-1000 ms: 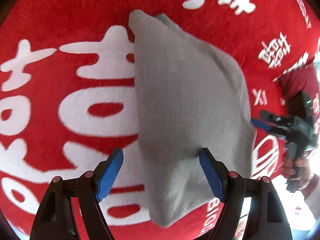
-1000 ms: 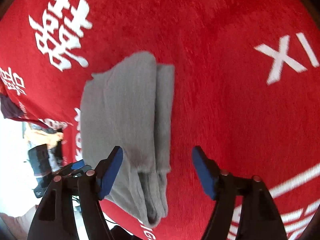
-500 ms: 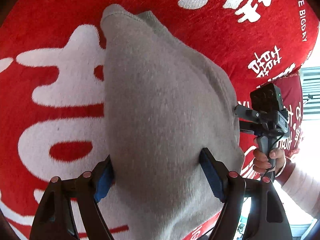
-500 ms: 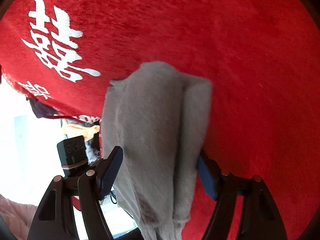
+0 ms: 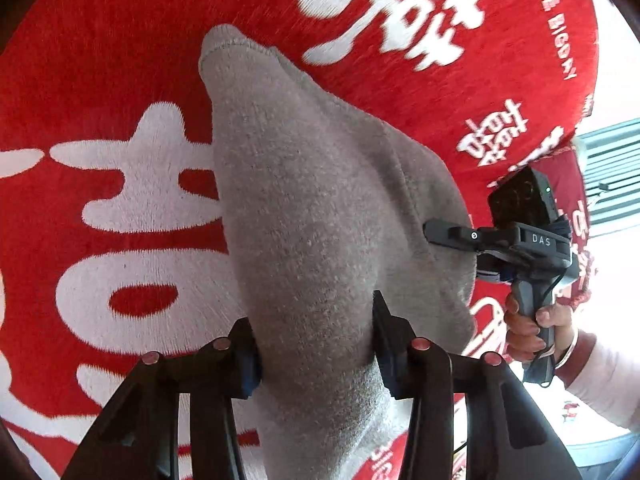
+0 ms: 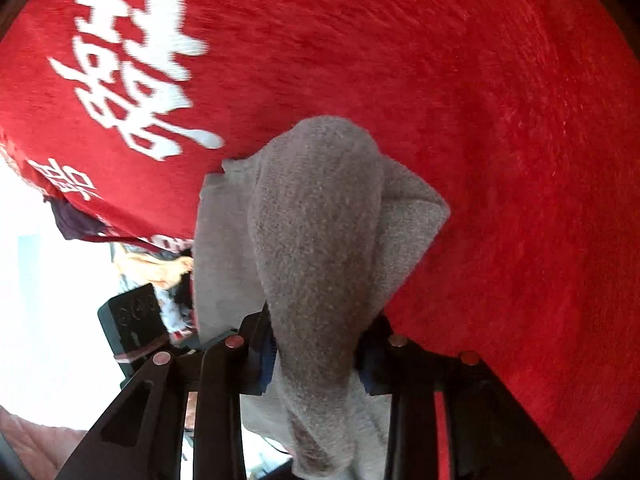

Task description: Fold small clothes

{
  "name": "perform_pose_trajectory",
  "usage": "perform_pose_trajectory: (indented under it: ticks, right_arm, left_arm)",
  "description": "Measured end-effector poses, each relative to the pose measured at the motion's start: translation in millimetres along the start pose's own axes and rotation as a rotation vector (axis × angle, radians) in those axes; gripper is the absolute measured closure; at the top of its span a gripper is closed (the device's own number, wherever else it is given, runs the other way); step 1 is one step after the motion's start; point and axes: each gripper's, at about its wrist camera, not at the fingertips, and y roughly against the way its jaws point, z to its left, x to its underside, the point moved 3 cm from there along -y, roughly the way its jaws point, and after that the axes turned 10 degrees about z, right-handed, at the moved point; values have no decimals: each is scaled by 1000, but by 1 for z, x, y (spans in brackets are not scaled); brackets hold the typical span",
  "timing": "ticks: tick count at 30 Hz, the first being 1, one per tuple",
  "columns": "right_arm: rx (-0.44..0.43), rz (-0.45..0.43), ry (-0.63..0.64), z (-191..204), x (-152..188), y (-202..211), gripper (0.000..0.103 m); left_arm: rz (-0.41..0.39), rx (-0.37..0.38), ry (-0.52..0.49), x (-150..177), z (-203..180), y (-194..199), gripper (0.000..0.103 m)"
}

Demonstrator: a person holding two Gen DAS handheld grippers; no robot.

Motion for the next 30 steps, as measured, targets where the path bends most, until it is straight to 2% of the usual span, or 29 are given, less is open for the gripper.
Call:
perform_pose_trajectory:
  ticks: [9, 14, 20, 24, 25, 28, 30]
  right_arm:
    - [-74, -3, -17, 56, 57, 2, 68]
    - [-106, 27, -30, 83, 93, -22, 68]
    - [-108, 75, -40, 96, 114, -75, 68]
    - [-80, 112, -24, 101, 113, -119, 68]
    - [-65, 121, -16, 98, 113, -124, 68]
    - [23, 148, 1, 92, 106, -141, 67]
    - [105, 143, 17, 88, 100, -148, 67]
  left_arm:
    - [-33, 83, -5, 45, -4, 67, 57]
    - [-34, 48, -12, 81, 6, 101, 57]
    - [-17, 8, 51, 118, 56, 120, 56]
    - [-13, -25, 82, 135, 92, 121, 56]
    - [-10, -54, 83, 137, 101, 118, 56]
    - [10, -148, 89, 140, 122, 104, 56]
    - [0, -189, 106, 139, 133, 98, 48]
